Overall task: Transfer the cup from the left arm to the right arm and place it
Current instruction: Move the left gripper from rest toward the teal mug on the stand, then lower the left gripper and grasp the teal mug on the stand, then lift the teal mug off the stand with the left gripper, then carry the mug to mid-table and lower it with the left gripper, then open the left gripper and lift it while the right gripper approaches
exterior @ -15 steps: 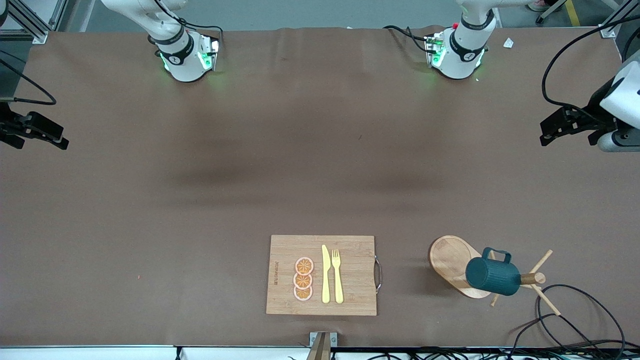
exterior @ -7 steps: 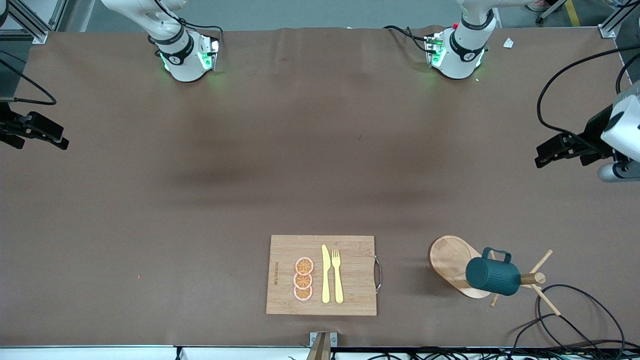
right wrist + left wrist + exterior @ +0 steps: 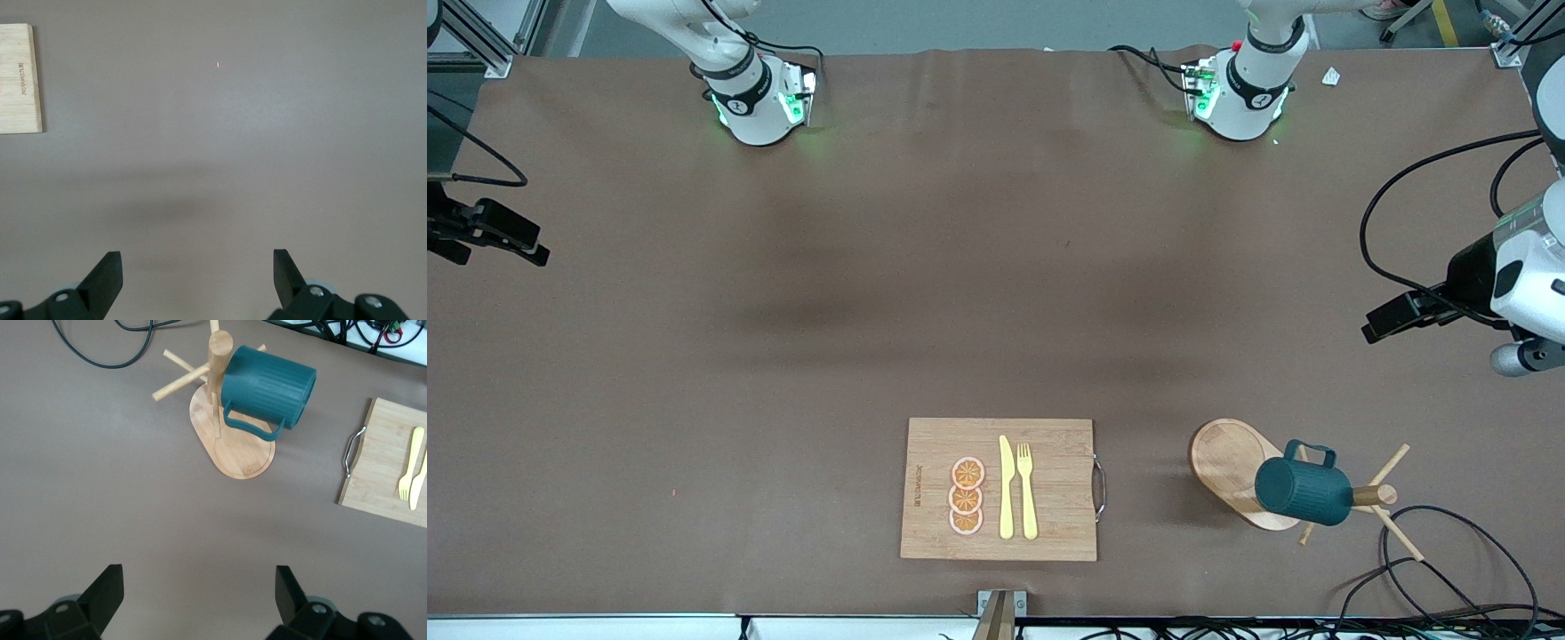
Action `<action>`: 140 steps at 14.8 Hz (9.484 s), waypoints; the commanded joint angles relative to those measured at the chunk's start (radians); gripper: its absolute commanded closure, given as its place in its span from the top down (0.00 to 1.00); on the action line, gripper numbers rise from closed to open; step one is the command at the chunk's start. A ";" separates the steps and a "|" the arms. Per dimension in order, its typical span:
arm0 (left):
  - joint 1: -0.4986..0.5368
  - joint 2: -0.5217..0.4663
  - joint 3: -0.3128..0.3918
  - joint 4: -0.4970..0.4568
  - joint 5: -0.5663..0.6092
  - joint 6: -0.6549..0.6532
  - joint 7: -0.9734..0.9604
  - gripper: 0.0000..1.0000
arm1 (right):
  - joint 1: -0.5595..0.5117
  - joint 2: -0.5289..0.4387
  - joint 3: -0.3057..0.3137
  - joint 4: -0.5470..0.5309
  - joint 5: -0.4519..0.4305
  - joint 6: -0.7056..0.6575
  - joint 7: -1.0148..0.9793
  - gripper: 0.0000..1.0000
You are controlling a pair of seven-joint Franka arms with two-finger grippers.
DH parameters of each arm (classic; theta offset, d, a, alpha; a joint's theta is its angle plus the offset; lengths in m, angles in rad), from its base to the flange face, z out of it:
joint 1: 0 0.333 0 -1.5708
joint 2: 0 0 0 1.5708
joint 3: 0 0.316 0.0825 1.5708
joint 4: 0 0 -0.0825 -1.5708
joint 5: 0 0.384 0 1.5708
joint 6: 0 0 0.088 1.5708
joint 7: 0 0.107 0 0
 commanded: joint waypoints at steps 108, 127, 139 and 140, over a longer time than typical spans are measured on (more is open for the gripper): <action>-0.728 0.546 -0.051 0.059 0.966 0.570 -1.466 0.71 | -0.006 -0.022 -0.003 -0.033 -0.001 0.010 -0.001 1.00; -1.055 0.844 -0.014 0.059 1.813 0.337 -1.936 0.71 | -0.032 -0.015 -0.008 -0.033 0.030 0.016 -0.002 1.00; -1.116 0.879 -0.027 0.055 1.868 0.248 -2.048 1.00 | 0.021 0.039 0.000 -0.032 0.030 0.008 0.009 1.00; -1.125 0.875 -0.028 0.055 1.842 0.237 -2.059 1.00 | 0.046 0.045 0.000 -0.032 0.031 0.010 0.012 1.00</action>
